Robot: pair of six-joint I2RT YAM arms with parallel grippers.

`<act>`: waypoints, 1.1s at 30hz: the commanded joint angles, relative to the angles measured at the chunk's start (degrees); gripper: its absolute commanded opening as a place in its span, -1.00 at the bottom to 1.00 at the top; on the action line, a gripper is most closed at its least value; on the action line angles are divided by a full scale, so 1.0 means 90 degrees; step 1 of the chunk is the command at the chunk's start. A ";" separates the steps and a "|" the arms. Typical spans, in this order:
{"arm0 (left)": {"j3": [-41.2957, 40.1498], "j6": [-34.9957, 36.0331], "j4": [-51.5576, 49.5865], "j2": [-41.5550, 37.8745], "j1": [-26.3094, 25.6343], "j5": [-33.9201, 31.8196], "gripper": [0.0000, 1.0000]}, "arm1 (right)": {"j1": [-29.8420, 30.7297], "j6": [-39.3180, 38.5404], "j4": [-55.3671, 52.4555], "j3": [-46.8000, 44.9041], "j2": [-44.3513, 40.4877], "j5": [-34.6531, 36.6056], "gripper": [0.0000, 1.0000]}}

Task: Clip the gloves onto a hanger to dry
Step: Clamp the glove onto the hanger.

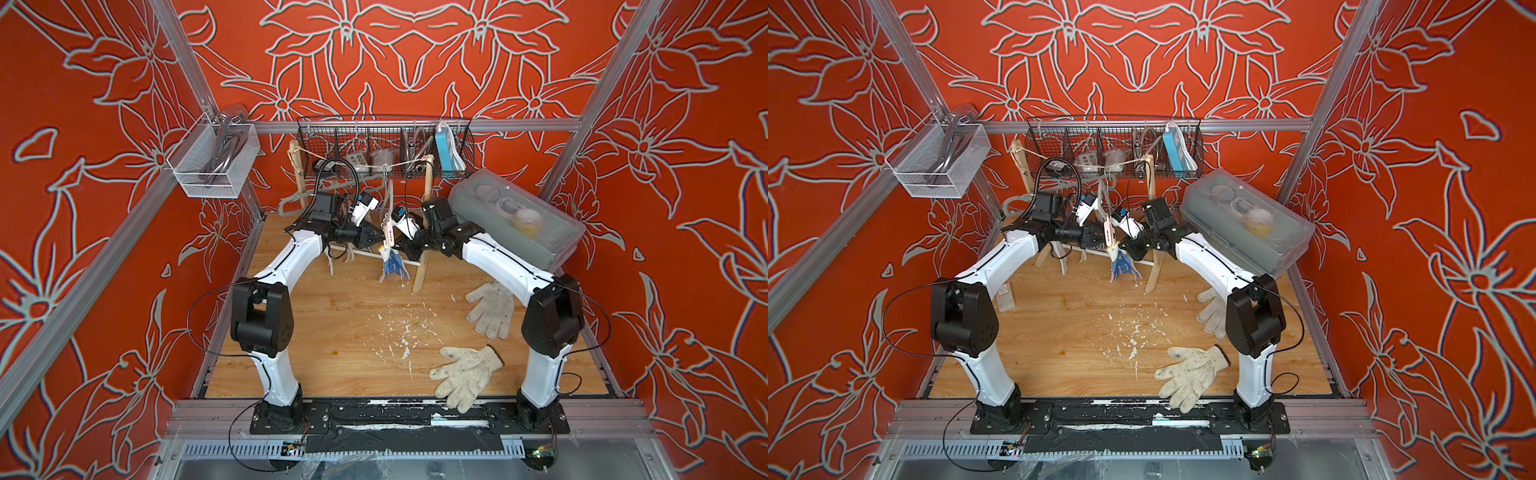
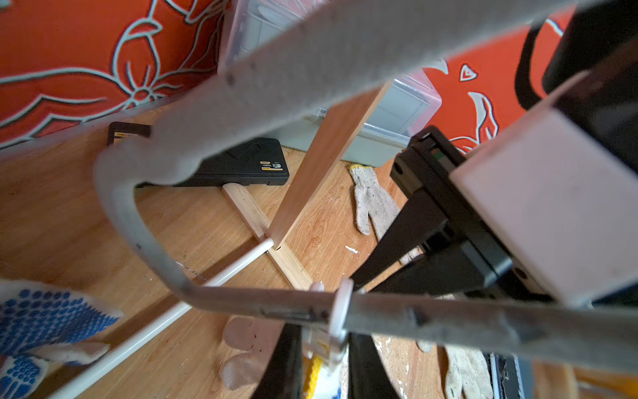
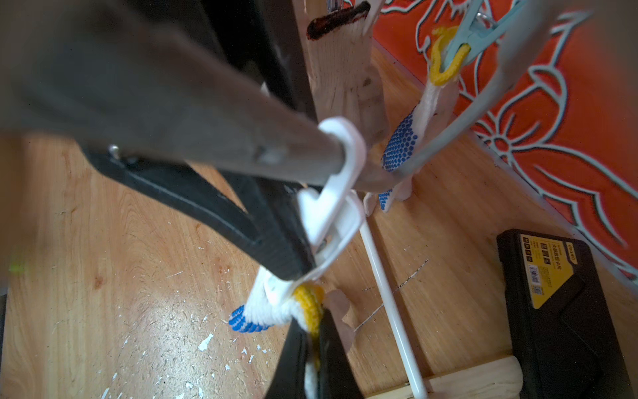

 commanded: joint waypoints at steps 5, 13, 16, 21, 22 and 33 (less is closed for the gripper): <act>0.0127 -0.0020 0.0050 0.0124 -0.0119 -0.0047 -0.89 | 0.0052 -0.0200 -0.0028 0.0295 0.0178 -0.0247 -1.00; 0.0135 -0.0093 0.0110 0.0175 -0.0119 0.0044 -0.89 | 0.0048 -0.0054 0.0171 0.0113 0.0124 -0.0330 -1.00; 0.0127 -0.0151 0.0123 0.0193 -0.0119 0.0105 -0.86 | 0.0048 0.0029 0.0200 0.0201 0.0189 -0.0323 -1.00; 0.0185 -0.0108 -0.0026 0.0198 -0.0119 -0.0027 -0.61 | 0.0033 0.0099 0.0281 0.0154 0.0198 -0.0226 -1.00; 0.0209 -0.0080 -0.0076 0.0204 -0.0119 -0.0040 -0.54 | 0.0028 0.0134 0.0340 0.0127 0.0183 -0.0214 -1.00; 0.0391 -0.0095 -0.0245 0.0224 -0.0013 -0.0098 -0.10 | -0.0011 0.0160 0.0399 0.0127 0.0202 -0.0050 -1.00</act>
